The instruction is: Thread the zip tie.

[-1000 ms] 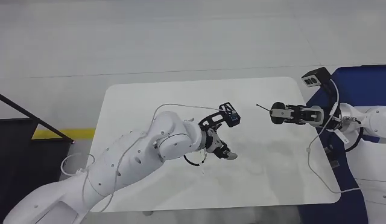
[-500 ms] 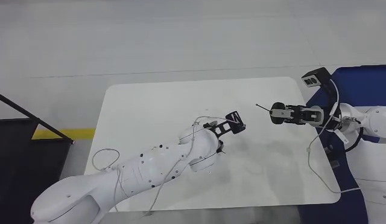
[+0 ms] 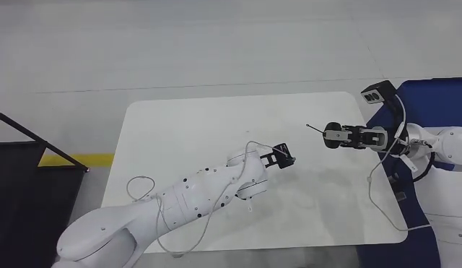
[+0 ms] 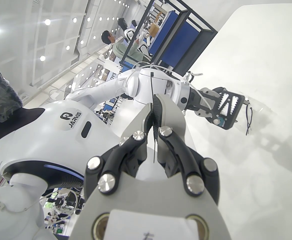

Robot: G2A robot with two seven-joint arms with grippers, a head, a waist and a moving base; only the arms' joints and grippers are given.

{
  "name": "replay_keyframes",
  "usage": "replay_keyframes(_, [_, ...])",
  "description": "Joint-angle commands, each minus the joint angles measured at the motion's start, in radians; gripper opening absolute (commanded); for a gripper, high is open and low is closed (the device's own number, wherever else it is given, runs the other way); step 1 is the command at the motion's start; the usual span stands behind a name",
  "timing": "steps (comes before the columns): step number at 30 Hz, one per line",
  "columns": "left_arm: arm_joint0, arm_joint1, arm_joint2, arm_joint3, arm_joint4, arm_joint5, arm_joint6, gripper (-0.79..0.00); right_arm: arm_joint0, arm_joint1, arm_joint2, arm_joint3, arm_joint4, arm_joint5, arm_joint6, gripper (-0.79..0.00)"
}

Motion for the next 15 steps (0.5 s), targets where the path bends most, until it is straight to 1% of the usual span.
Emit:
replay_keyframes(1, [0.003, -0.014, 0.003, 0.013, -0.011, -0.011, -0.008, -0.453, 0.0, 0.0, 0.0, 0.0, 0.0, 0.0, 0.0, -0.785])
replay_keyframes(5, [0.001, -0.039, 0.006, 0.04, -0.02, -0.032, -0.036, -0.453, 0.0, 0.0, 0.0, 0.0, 0.0, 0.0, 0.0, -0.785])
replay_keyframes(7, [0.003, -0.049, 0.005, 0.05, -0.034, -0.047, -0.05, -0.474, 0.0, 0.0, 0.0, 0.0, 0.0, 0.0, 0.0, -0.785])
replay_keyframes(9, [0.006, -0.058, -0.002, 0.052, -0.053, -0.059, -0.052, -0.477, 0.0, 0.0, 0.0, 0.0, 0.0, 0.0, 0.0, -0.785])
replay_keyframes(11, [0.005, -0.063, -0.012, 0.049, -0.058, -0.062, -0.053, -0.468, 0.0, 0.0, 0.0, 0.0, 0.0, 0.0, 0.0, -0.785])
replay_keyframes(13, [0.007, -0.065, -0.026, 0.041, -0.058, -0.051, -0.052, -0.477, 0.0, 0.0, 0.0, 0.0, 0.0, 0.0, 0.0, -0.785])
replay_keyframes(15, [0.011, -0.064, -0.04, 0.035, -0.066, -0.059, -0.062, -0.477, 0.0, 0.0, 0.0, 0.0, 0.0, 0.0, 0.0, -0.785])
